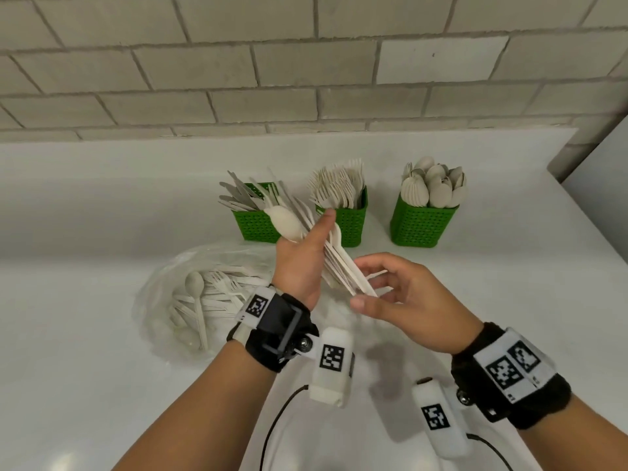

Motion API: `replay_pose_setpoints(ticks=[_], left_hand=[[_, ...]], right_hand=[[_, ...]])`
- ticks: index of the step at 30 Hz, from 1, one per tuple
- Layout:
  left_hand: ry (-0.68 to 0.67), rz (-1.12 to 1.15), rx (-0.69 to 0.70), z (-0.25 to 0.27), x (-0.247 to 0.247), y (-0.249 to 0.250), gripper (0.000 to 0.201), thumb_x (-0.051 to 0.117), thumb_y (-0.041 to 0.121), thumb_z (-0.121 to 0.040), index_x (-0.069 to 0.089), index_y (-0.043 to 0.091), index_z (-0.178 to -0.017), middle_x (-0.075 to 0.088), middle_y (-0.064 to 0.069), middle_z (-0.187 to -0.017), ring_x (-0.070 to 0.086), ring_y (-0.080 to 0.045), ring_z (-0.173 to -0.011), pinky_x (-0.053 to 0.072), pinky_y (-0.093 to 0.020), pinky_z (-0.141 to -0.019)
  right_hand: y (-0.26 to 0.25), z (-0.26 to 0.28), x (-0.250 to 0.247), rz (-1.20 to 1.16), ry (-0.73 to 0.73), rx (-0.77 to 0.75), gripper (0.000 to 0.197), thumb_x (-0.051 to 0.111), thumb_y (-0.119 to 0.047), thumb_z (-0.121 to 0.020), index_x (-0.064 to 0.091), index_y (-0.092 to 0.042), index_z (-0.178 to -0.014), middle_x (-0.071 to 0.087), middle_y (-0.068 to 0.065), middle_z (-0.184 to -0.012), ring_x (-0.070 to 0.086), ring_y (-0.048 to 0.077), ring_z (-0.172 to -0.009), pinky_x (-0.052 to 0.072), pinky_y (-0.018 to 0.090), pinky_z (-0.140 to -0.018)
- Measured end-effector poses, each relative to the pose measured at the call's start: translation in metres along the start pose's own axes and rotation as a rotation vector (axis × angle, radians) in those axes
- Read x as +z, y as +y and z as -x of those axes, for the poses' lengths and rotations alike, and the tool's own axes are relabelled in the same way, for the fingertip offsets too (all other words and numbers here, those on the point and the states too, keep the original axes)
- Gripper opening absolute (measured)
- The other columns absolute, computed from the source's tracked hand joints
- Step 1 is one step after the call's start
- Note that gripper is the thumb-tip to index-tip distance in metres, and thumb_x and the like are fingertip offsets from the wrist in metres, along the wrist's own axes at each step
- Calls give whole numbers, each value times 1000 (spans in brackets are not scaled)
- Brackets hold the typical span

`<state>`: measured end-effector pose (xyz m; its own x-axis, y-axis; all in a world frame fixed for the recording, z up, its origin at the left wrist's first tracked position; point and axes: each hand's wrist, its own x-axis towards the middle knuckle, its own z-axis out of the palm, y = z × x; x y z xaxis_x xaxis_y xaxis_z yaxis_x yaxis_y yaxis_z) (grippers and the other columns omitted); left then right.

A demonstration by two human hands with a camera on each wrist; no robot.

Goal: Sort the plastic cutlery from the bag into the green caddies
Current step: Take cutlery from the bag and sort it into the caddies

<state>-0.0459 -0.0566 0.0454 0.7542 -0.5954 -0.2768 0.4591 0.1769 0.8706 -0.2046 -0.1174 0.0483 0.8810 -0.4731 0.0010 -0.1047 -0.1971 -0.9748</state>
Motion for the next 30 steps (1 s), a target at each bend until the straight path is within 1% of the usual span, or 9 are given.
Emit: replay_pose_setpoints(ticks=[5,8,13,16,19,22,25,28,30], left_hand=[[0,-74,46,7,4,-9,23,80,23,-79,65,12,-93,67,1,-83,67,-8,-79,54,-24,-73],[-49,-32,11,12,3,-11,54,81,30,-73,62,7,-118,70,-5,-97,69,-22,-99,55,-37,-90],[-110,-19,-74,18,-2,-13,14,72,12,-85,64,7,-96,67,-7,-75,67,-21,-71,59,-36,-69],[-128,-72,-13,19,-6,-15,10,70,8,-86,62,6,-90,65,-3,-69,64,-18,-70,55,-34,-72],[-137,-91,45,22,-6,-16,14,69,6,-86,62,-3,-96,65,1,-67,65,-8,-71,52,-19,-68],[-133,-102,86,24,-6,-14,14,69,1,-85,63,-2,-97,66,2,-69,65,-6,-69,51,-17,-64],[-131,-73,73,25,-5,-7,8,69,3,-86,63,8,-89,63,-1,-67,63,-12,-63,53,-24,-62],[-87,14,54,19,-9,2,8,69,6,-86,63,7,-91,62,-1,-68,62,-13,-62,54,-25,-62],[-66,48,45,13,-12,5,11,69,9,-86,62,4,-92,61,-3,-68,59,-14,-60,53,-27,-61]], right_hand=[[5,-3,14,288,217,-56,10,63,-27,-92,67,-26,-102,69,-16,-90,66,7,-76,47,17,-64],[9,-5,13,269,225,-42,14,59,-23,-95,72,-19,-99,71,-9,-80,65,7,-68,46,14,-60],[13,-8,13,106,212,67,13,61,-17,-94,73,-17,-97,71,3,-77,64,15,-65,55,28,-61],[15,-7,17,202,279,22,13,71,-25,-86,70,-24,-99,67,-6,-86,61,8,-76,50,19,-69],[9,-8,17,267,399,-118,18,78,-25,-80,63,-21,-90,56,-5,-83,53,9,-72,45,16,-65],[4,-10,16,287,275,-119,14,77,-22,-80,63,-21,-79,56,-6,-70,51,10,-61,48,29,-61],[11,-12,11,327,262,17,23,79,-34,-76,60,-22,-81,61,-6,-77,56,8,-69,47,23,-63],[15,-12,8,159,79,222,23,71,-37,-84,66,-15,-91,70,0,-84,63,10,-73,49,25,-66],[17,-10,9,-9,-22,260,21,64,-25,-92,68,-5,-90,71,10,-76,65,18,-63,53,31,-57]])
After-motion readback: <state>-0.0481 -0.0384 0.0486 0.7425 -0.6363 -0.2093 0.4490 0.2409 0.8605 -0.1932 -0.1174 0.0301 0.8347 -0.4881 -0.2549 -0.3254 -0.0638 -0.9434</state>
